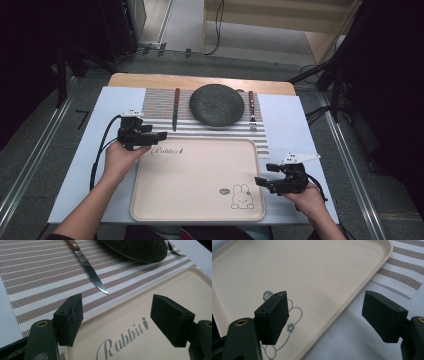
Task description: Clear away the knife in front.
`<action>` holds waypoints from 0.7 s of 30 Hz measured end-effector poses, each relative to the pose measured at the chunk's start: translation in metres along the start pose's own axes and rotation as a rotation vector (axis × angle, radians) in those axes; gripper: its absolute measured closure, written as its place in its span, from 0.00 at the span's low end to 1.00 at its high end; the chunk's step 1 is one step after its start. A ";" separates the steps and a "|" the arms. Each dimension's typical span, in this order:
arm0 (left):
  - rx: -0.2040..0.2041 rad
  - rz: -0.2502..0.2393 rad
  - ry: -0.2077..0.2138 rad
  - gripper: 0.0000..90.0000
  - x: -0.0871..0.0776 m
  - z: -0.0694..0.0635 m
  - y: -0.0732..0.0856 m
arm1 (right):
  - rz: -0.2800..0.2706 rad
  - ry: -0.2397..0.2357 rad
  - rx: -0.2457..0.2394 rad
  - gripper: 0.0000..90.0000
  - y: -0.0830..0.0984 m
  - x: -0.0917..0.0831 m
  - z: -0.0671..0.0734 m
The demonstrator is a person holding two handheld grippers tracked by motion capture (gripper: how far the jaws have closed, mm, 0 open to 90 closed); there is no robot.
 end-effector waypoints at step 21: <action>0.018 0.003 -0.018 0.30 0.017 0.000 -0.016 | -0.003 -0.001 -0.001 0.22 0.000 0.000 0.000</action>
Point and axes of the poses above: each handheld gripper's, and its own axes: x roughly forward along the jaws, y roughly out of its underside, z roughly to its left, the point moved 1 cm from there along x, roughly forward along the jaws, and after that the axes turned 4 degrees about -y, right-handed, at the moved point
